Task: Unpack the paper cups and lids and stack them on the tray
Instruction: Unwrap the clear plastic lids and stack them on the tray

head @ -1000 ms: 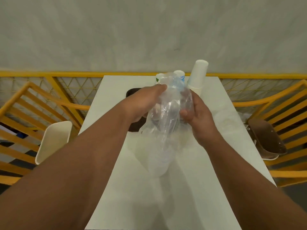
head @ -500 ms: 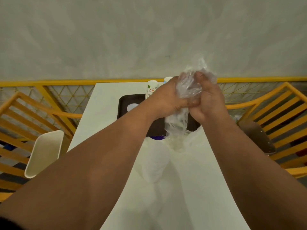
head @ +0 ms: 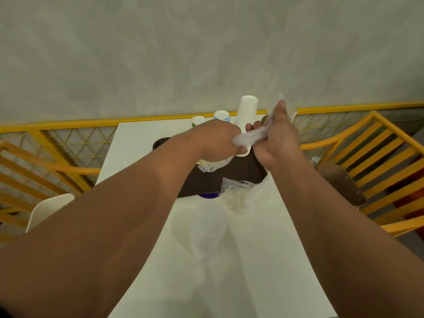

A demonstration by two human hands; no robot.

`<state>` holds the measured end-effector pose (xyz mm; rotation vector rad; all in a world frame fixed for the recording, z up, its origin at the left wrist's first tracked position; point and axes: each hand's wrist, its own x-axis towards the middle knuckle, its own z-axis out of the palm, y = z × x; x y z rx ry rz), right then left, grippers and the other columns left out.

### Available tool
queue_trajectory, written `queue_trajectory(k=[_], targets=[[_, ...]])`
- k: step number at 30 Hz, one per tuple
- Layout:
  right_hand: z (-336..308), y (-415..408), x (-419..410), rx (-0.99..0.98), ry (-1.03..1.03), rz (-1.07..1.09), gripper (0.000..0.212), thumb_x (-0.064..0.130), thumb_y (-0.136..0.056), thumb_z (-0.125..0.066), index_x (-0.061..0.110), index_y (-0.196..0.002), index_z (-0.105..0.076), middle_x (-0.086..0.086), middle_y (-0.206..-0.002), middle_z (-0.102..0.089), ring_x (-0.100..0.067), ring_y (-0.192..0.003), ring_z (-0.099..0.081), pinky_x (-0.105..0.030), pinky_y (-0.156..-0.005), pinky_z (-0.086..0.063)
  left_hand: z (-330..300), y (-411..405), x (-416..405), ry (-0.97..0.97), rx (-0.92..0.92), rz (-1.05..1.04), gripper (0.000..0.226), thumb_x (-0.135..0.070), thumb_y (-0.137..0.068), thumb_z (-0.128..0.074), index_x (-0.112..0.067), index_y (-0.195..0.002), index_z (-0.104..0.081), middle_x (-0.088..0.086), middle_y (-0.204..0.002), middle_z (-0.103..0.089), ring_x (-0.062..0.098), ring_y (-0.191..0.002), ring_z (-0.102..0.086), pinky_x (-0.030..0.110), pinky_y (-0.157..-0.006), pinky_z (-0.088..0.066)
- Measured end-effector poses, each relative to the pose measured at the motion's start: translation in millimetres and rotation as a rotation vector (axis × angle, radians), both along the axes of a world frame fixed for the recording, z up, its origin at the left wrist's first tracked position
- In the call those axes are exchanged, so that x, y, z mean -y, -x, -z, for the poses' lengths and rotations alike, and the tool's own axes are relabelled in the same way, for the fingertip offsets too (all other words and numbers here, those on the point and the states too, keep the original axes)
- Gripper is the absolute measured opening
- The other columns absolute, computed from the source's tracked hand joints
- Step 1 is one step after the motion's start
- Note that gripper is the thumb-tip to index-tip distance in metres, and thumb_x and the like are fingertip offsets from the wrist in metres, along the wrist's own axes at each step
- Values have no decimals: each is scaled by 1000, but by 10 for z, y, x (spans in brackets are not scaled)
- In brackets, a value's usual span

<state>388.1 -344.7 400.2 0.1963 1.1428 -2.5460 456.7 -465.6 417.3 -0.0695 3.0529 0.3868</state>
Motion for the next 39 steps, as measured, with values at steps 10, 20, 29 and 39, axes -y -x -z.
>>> queue_trajectory(k=[10,20,29,39], targets=[[377,57,97,-379,-306,17,39,19,-91,-66,15,-125,-47,0,-108,-59,-14,-98,-59,-32,-87,-48,216,-19,341,-42,-53,-104,26,-35,-102,-42,-16,-108,-58,6,-104,-60,20,-91,-50,30,-74,-35],[670,266,72,-1372,-1368,-684,30,36,-103,-39,13,-117,-52,-10,-108,-64,-19,-87,-53,-29,-67,-42,488,93,491,197,-1,0,29,-44,-97,-51,-24,-117,-57,3,-103,-66,20,-89,-56,31,-71,-38],[1095,605,-50,-1589,-1212,-750,35,34,-97,-44,21,-126,-60,-4,-110,-67,-24,-96,-61,-35,-81,-50,1068,-18,691,462,-85,203,52,-47,-103,-26,-25,-150,-32,3,-129,-61,26,-100,-62,29,-70,-37],[1971,317,70,-1763,-1371,-705,45,10,-73,-83,23,-110,-61,-8,-86,-58,-23,-66,-62,-33,-51,-57,2140,-280,1025,317,-192,460,52,-14,-87,-60,-13,-137,-49,11,-99,-63,24,-66,-63,29,-46,-45]])
